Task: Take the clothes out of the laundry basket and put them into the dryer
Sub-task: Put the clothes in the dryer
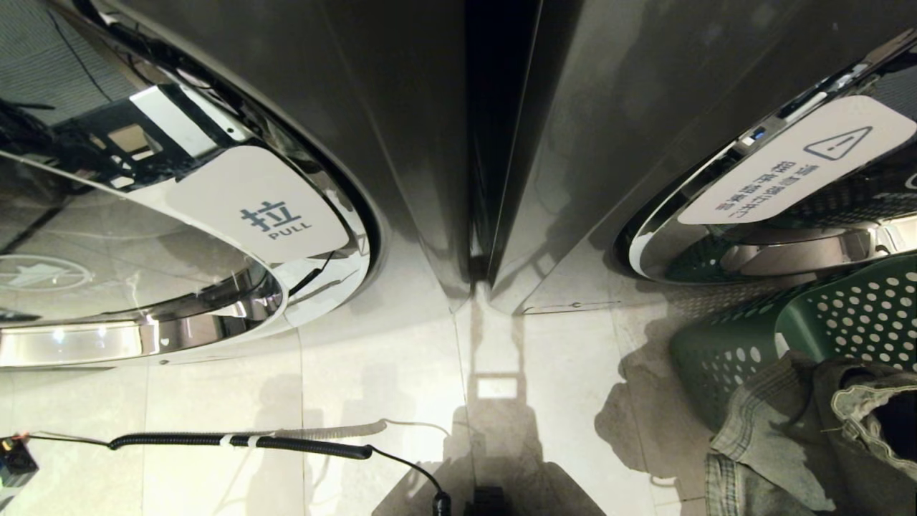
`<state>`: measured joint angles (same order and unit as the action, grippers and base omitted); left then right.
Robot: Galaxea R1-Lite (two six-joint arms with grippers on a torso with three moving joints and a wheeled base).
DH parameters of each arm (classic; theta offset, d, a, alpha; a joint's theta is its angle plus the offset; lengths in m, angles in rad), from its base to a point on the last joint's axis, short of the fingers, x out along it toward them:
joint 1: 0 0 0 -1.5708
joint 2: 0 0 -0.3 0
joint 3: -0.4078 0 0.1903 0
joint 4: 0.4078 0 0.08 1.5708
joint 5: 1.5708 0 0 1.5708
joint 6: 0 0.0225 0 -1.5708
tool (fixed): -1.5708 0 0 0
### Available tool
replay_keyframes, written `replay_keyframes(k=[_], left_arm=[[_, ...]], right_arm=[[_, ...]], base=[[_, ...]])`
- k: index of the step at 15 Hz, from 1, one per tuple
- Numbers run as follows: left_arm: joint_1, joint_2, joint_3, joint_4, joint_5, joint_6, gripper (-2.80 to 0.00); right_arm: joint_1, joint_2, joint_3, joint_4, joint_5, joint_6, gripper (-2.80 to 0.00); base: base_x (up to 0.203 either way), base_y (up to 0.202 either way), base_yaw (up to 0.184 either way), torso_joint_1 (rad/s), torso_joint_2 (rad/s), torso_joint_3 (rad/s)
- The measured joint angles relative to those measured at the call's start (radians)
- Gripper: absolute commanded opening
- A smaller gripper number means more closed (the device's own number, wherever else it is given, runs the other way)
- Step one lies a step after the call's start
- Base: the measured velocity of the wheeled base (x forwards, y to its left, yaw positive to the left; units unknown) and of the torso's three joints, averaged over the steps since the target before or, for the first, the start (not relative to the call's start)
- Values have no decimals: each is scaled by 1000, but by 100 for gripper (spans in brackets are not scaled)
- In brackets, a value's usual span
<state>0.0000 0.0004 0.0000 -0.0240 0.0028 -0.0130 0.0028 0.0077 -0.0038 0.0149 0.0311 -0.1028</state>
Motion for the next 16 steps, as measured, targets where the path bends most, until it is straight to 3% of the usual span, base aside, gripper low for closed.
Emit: replay_keyframes(k=[12,16], left_arm=[[0,0,0,0,1,4,-280],[0,0,0,0,1,2,-280]], right_arm=[[0,-9,0,-1,-15,40,-280],[0,-9,-1,-1,-15,42,-280]], base=[[0,0,0,0,0,3],[0,0,0,0,2,142]])
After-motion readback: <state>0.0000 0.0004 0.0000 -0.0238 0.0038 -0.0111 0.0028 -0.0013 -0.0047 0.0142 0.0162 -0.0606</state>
